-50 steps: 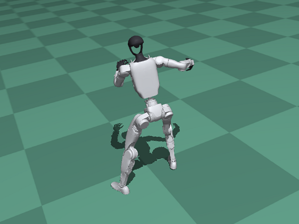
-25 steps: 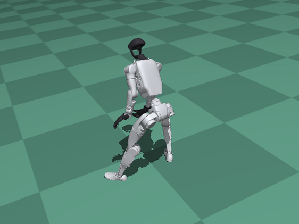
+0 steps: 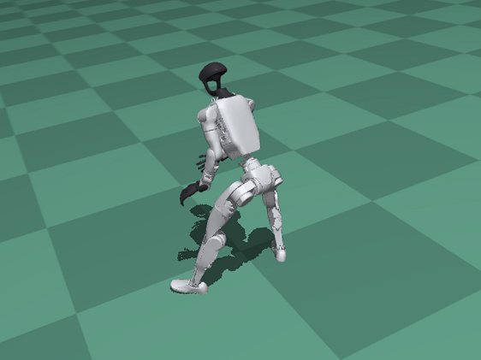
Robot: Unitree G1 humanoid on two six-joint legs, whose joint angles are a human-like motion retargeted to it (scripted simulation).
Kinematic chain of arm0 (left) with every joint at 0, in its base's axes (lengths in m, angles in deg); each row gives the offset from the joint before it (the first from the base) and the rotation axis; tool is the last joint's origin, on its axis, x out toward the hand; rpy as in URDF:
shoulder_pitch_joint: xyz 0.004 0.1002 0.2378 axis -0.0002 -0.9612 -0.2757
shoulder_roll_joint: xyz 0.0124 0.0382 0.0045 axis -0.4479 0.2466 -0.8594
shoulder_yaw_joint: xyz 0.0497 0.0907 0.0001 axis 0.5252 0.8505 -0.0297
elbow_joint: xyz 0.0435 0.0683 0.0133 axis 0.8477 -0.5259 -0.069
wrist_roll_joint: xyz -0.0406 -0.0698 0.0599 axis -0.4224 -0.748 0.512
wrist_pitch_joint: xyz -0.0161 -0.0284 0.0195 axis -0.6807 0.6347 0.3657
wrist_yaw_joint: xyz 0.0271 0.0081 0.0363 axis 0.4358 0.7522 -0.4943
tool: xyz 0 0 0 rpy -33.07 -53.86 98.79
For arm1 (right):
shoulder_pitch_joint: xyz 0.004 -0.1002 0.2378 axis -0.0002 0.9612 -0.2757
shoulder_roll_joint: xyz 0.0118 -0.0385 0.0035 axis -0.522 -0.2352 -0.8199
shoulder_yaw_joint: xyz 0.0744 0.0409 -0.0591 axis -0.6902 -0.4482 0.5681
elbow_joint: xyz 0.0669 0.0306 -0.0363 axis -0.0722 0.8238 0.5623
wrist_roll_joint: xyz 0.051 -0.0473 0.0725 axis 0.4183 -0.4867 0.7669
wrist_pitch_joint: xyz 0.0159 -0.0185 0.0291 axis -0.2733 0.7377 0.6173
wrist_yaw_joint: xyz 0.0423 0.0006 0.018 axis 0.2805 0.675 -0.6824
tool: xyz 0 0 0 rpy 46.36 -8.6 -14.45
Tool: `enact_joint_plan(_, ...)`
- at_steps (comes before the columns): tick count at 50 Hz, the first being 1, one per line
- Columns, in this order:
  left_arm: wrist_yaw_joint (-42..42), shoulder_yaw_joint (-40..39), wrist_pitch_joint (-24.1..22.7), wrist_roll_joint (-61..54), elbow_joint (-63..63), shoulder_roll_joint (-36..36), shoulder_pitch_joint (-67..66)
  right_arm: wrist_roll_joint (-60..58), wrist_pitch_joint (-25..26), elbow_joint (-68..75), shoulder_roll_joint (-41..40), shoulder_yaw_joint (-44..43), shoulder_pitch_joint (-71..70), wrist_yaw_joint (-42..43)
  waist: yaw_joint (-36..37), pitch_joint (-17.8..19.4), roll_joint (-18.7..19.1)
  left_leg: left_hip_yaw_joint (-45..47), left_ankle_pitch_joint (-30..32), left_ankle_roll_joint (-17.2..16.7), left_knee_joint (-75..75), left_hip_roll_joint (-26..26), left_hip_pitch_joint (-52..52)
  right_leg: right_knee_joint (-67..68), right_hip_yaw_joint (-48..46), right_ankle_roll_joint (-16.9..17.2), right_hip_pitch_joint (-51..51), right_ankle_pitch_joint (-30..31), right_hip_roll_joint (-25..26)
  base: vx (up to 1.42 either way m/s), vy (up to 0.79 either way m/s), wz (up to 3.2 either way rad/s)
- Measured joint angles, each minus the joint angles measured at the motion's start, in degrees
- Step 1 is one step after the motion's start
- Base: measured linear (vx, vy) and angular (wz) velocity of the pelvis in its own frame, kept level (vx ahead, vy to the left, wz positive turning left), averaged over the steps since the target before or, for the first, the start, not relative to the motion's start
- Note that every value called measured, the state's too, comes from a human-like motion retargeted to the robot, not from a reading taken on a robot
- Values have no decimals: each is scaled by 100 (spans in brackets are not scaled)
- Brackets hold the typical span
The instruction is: Kungfu
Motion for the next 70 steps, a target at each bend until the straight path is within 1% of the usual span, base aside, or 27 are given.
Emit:
enact_joint_plan(6, 153, -714, -23, -843, 766, -57, -195, -273, -1080, -1654, 670, 151, -182, 1332, 568, -181, -387, -600, -373, 0, 1205, 448, -49, -830, -189, -297, 852, 199, 359, 57, 4, -34)
enact_joint_plan(10, 459, -1284, -329, -1508, 1433, -395, -223, -521, -1716, -2615, 1031, 123, -461, 2184, 838, -339, -553, -1083, -644, 0, 1726, 10, 25, -1720, 36, -496, 1508, 830, 305, 70, 70, 9)
enact_joint_plan(12, 734, -1572, -511, -1929, 1754, -675, -171, -748, -1919, -2996, 1060, 132, -601, 2612, 991, -475, -492, -1566, -899, 12, 2060, -119, 86, -2384, 51, -618, 2167, 1088, 524, 77, 56, -17)
enact_joint_plan(16, 1734, -1724, -760, -3238, 2186, -1526, 121, -1254, -2062, -3603, 858, 368, -814, 3412, 1013, -1048, -223, -2299, -1498, 267, 2362, -627, 410, -3529, 512, -687, 3476, 664, 1125, 87, 79, 44)
enact_joint_plan(18, 2461, -1425, -717, -4168, 2315, -1991, 448, -1686, -2018, -3842, 766, 409, -841, 3657, 761, -1285, 29, -2645, -1600, 451, 2233, -1023, 789, -3520, 1407, -1048, 3984, 625, 1739, 88, 71, 189)
enact_joint_plan(19, 2920, -1194, -588, -4622, 2381, -2130, 705, -2019, -1921, -3951, 740, 360, -815, 3799, 582, -1338, 119, -2819, -1581, 576, 2153, -1255, 987, -3251, 2301, -750, 4098, 581, 2315, 82, 56, 240)
enact_joint_plan(20, 3408, -941, -417, -5049, 2449, -2225, 996, -2390, -1794, -4053, 717, 286, -774, 3955, 391, -1371, 187, -2988, -1543, 715, 2070, -1494, 1180, -2897, 3348, -189, 4164, 496, 2988, 80, 34, 233)
enact_joint_plan(21, 3851, -668, -295, -5240, 2537, -2168, 1257, -2784, -1678, -4143, 643, 147, -670, 4147, 209, -1356, 361, -3332, -1535, 737, 2082, -1537, 1358, -2582, 3522, -21, 4182, 372, 3855, 76, 20, 197)
enact_joint_plan(22, 4253, -388, -186, -5400, 2622, -2061, 1483, -3187, -1585, -4248, 570, 21, -555, 4377, 81, -1329, 483, -3548, -1518, 776, 2062, -1578, 1555, -2355, 3549, 90, 4132, 283, 4467, 66, 19, 109)
enact_joint_plan(25, 5000, 708, -34, -5738, 2821, -1250, 1752, -4382, -1558, -4655, 314, -180, -67, 5653, 53, -1127, 338, -3046, -1334, 1071, 1560, -1841, 2384, -2394, 2807, -178, 3501, 212, 4392, 46, 52, -39)
enact_joint_plan(27, 5118, 1668, 12, -6218, 2753, -533, 1599, -4919, -1826, -4934, 21, -150, 424, 6786, -164, -946, 199, -2711, -1271, 1113, 1254, -2037, 2902, -2872, 2977, -456, 3197, 266, 4893, 42, 43, -52)
enact_joint_plan(28, 5051, 2191, 18, -6560, 2651, -83, 1455, -5117, -1937, -5110, -96, -28, 695, 7408, -429, -841, 202, -2691, -1235, 1156, 1142, -2171, 3135, -3185, 3174, -541, 3045, 513, 5212, 38, 37, 20)
enact_joint_plan(30, 4542, 2944, -349, -7115, 2275, 1379, 815, -6387, -1797, -5296, -646, -200, 1548, 9588, -1007, -456, 295, -2633, -1180, 1319, 914, -2358, 3672, -3969, 3528, -675, 2797, 1563, 5690, 29, 41, 71)
enact_joint_plan(32, 4542, 2783, -709, -7392, 2162, 1541, 656, -6354, -2356, -5552, -240, -634, 2300, 9767, -1700, -24, 429, -2790, -1210, 1406, 768, -2377, 4182, -4548, 3531, -1284, 2365, 2357, 5944, 17, 23, 112)
enact_joint_plan(33, 4473, 2844, -695, -7191, 1947, 1683, 549, -6176, -2628, -5592, -239, -745, 2671, 9635, -2023, 207, 510, -2836, -1230, 1445, 667, -2336, 4415, -4798, 3497, -1665, 2125, 2521, 6113, 23, 22, 111)
enact_joint_plan(35, 4537, 3251, -617, -7137, 1582, 1796, 349, -5576, -3039, -5741, 66, -916, 3342, 9152, -2713, 577, 577, -2865, -1292, 1425, 449, -2244, 4865, -5293, 3154, -2017, 1732, 2602, 6239, 24, 13, 104)
enact_joint_plan(39, 4962, 3452, -421, -7500, 1324, 1515, 272, -5227, -2753, -6171, 926, -574, 3966, 9144, -3228, 758, 457, -2528, -1399, 1335, 160, -2210, 5328, -5857, 2037, -1704, 1287, 2200, 6160, 20, 4, 25)
enact_joint_plan(41, 4968, 3452, -409, -7417, 1320, 1364, 386, -5235, -2550, -6413, 1147, -501, 4147, 9283, -3225, 710, 457, -2425, -1454, 1272, 163, -2172, 5301, -5795, 1754, -1760, 1136, 1967, 6127, 8, -3, -4)
enact_joint_plan(47, 4994, 3613, -311, -7497, 1394, 1269, 454, -5420, -2124, -6606, 1123, -470, 4187, 9647, -2871, 158, 633, -2632, -1604, 1183, 302, -2044, 4804, -4935, 2112, -1900, 1110, 2230, 5864, 9, -4, 24)
enact_joint_plan(50, 4973, 3488, -355, -7465, 1470, 1176, 428, -5464, -2075, -6590, 1174, -264, 3970, 9709, -2604, -218, 673, -2719, -1583, 1086, 391, -1949, 4434, -4618, 2365, -1662, 1510, 2349, 5594, 6, -10, 1)
enact_joint_plan(56, 4740, 3201, -456, -7751, 1966, 848, 490, -4965, -1933, -6616, 1532, 466, 2753, 9532, -1003, -1195, 313, -2762, -1505, 679, 883, -1714, 3216, -3766, 3321, -843, 2341, 1990, 5164, -3, -7, -103)
enact_joint_plan(60, 4172, 2876, -821, -7982, 2812, 478, 542, -3872, -2148, -6761, 2086, 1134, 911, 8884, 152, -1738, -272, -3075, -1601, 224, 1565, -1625, 2089, -3129, 3525, -319, 2983, 1974, 4269, -20, -21, -32)
enact_joint_plan(62, 3497, 2687, -1297, -7936, 3450, 229, 797, -3120, -2339, -6888, 2380, 1291, -289, 8209, 660, -1478, -436, -3448, -1674, 125, 1947, -1652, 1872, -3065, 3122, -282, 3803, 2023, 3682, -35, -51, 84)
enact_joint_plan(65, 2352, 2383, -1860, -7531, 4693, -192, 1632, -2163, -2355, -7332, 2896, 1403, -2440, 7244, 1439, -880, -920, -4037, -1820, 58, 2755, -1912, 1275, -3296, 1997, -852, 5088, 2305, 2727, -43, -90, 137)
enact_joint_plan(67, 1809, 2271, -2081, -6998, 5547, -341, 2078, -2181, -2363, -7683, 3135, 1532, -3587, 7081, 2255, -521, -1490, -4169, -1940, 115, 3312, -2098, 840, -3631, 1223, -1226, 5881, 2769, 2179, -10, -101, 66)
enact_joint_plan(68, 1483, 2212, -2141, -6603, 5959, -394, 2271, -2261, -2381, -7815, 3168, 1605, -4154, 7049, 2714, -341, -1824, -4105, -2046, 177, 3600, -2116, 586, -3870, 912, -1061, 6230, 3319, 1976, 7, -102, -24)
enact_joint_plan(70, 569, 2291, -2137, -5543, 6719, -403, 2638, -2482, -2468, -7916, 3148, 1696, -5132, 6958, 3652, -115, -2414, -4137, -2207, 198, 4180, -1853, -92, -4369, 783, 90, 6599, 4156, 2338, 15, -106, -78)
